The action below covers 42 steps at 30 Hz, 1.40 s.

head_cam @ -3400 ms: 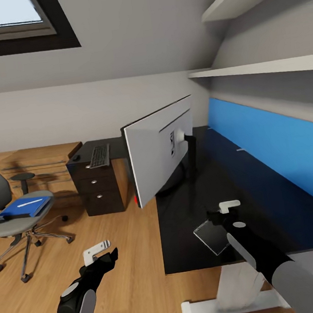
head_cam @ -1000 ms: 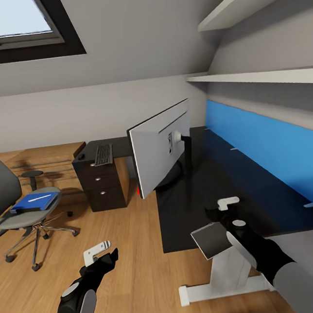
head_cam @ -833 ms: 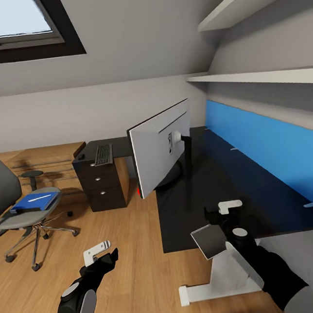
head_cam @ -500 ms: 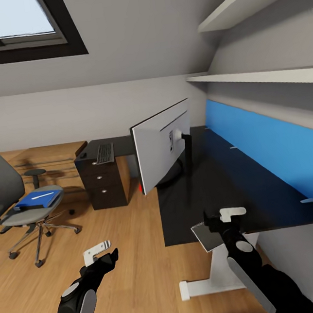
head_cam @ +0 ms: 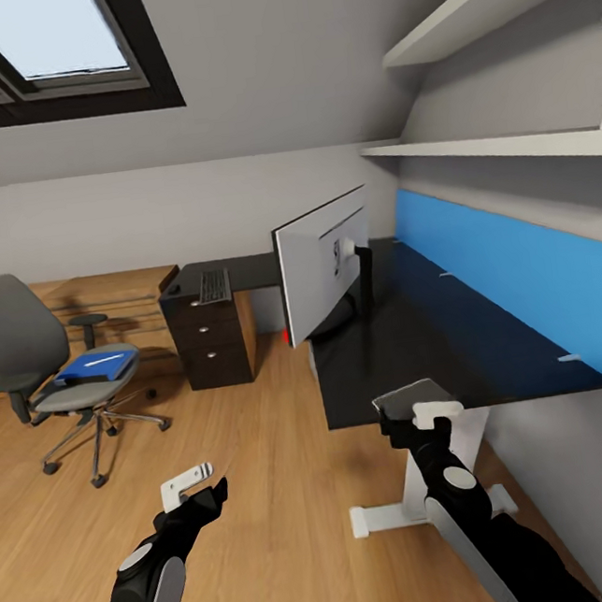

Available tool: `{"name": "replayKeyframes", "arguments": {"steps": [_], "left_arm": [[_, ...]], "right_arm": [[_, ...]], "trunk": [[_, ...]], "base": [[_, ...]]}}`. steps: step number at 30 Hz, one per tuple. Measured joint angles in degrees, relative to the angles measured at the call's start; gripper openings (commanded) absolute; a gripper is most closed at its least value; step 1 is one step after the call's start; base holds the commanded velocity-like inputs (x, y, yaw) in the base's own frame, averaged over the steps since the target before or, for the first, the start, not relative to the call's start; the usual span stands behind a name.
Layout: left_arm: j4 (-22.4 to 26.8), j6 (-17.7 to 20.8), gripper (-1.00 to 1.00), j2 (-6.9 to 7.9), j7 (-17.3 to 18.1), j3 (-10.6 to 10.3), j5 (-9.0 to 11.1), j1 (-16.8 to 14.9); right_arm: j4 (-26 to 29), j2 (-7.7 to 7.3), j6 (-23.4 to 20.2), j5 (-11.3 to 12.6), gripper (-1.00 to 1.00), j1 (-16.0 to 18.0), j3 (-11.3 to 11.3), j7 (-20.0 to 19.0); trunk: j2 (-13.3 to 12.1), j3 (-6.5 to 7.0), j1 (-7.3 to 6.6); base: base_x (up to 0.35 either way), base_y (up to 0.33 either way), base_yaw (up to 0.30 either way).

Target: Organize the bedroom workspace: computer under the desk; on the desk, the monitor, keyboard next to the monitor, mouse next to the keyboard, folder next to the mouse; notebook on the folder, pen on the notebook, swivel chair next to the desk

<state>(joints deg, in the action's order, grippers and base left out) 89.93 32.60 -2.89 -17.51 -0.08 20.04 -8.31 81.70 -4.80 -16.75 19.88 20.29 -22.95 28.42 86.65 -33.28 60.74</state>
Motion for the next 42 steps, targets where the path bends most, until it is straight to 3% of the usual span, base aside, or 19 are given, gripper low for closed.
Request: {"name": "replayKeyframes", "arguments": {"steps": [5, 14, 29, 36, 40, 42], "left_arm": [[0.25, -0.01, 1.0, 0.01, -0.11, 0.04, 0.04, 0.01], [0.52, 0.0, 1.0, -0.07, -0.27, 0.16, 0.09, 0.0], [0.52, 0.07, 1.0, -0.07, -0.31, 0.16, 0.09, 0.0], [0.52, 0.07, 1.0, -0.07, -0.32, 0.16, 0.09, 0.0], [0.52, 0.07, 1.0, -0.07, -0.32, 0.16, 0.09, 0.0], [0.52, 0.07, 1.0, -0.07, -0.32, 0.16, 0.09, 0.0]], "right_arm": [[-0.22, 0.22, 0.0, -0.02, 1.0, -0.06, 0.18, 0.01], [-0.18, 0.12, -0.02, 4.93, 1.0, -0.06, 0.31, 0.01], [-2.07, 0.0, 1.44, 6.1, 1.0, -0.06, 0.55, -0.62], [-2.71, -1.04, 1.75, 14.73, 1.0, -0.05, 2.54, -3.56], [-3.3, -2.73, 1.65, 20.28, 1.0, -0.05, 3.98, -6.93], [-4.17, -4.31, 1.55, 24.15, 1.0, -0.04, 4.77, -9.75]], "trunk": [[0.0, 0.01, -0.03], [3.6, -1.43, 1.94], [9.62, -4.12, 5.23], [12.43, -5.38, 6.77], [14.03, -6.1, 7.65], [14.83, -6.46, 8.09]], "base": [[-0.099, 0.04, -0.042], [-0.002, 0.001, -0.082], [0.0, 0.0, -0.001], [0.0, 0.0, 0.0], [0.0, 0.0, 0.0], [0.0, 0.0, 0.0]]}}
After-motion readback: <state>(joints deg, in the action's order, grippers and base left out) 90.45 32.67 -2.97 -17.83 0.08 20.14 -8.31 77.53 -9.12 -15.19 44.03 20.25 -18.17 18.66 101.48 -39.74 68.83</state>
